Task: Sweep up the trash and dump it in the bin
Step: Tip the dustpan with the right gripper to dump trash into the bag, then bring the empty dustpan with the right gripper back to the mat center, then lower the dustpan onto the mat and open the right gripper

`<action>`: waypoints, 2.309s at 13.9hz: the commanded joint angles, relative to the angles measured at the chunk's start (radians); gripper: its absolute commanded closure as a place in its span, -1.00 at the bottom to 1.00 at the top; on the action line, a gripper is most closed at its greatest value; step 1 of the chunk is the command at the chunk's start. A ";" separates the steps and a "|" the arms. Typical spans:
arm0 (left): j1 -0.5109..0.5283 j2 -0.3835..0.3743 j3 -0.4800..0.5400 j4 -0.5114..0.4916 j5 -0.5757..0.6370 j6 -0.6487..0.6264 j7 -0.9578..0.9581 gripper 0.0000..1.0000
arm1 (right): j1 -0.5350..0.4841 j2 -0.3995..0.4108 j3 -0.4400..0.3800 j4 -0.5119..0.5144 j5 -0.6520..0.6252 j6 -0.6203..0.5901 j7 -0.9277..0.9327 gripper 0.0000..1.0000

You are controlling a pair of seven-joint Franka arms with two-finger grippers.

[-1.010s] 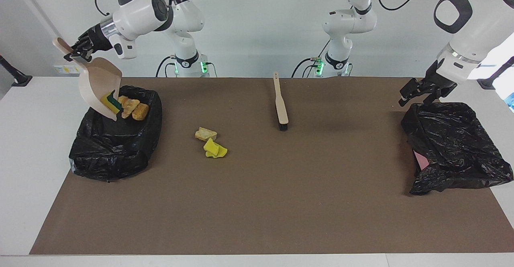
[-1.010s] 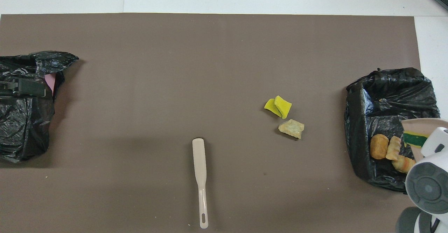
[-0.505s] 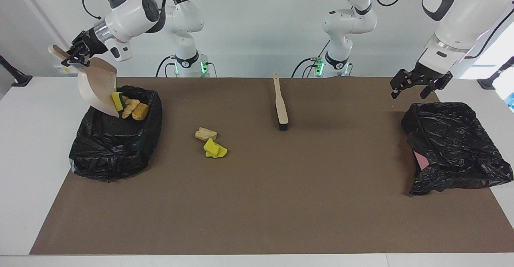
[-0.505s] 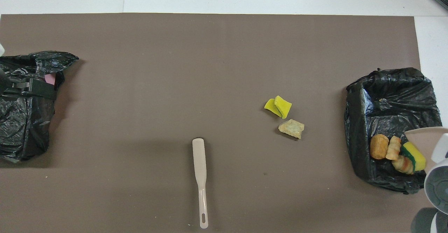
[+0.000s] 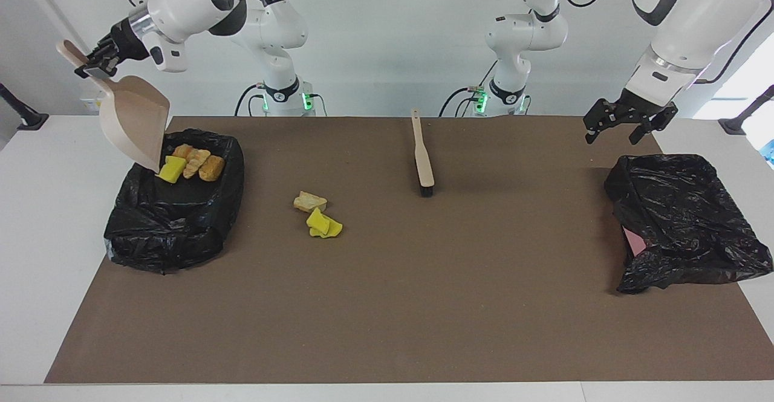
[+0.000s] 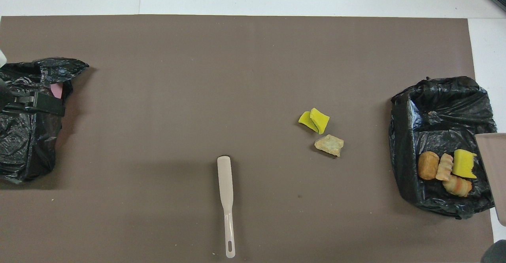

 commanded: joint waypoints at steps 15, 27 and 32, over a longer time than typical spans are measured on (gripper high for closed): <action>0.001 -0.008 0.014 0.007 0.012 -0.020 -0.013 -1.00 | 0.018 0.390 0.438 0.515 1.064 -0.318 1.428 1.00; 0.001 -0.008 0.014 0.007 0.012 -0.022 -0.013 -1.00 | 0.458 1.219 0.431 1.107 0.865 0.036 2.185 1.00; 0.001 -0.006 0.014 0.007 0.012 -0.022 -0.013 -1.00 | 0.480 1.285 0.395 1.105 0.857 0.119 2.187 1.00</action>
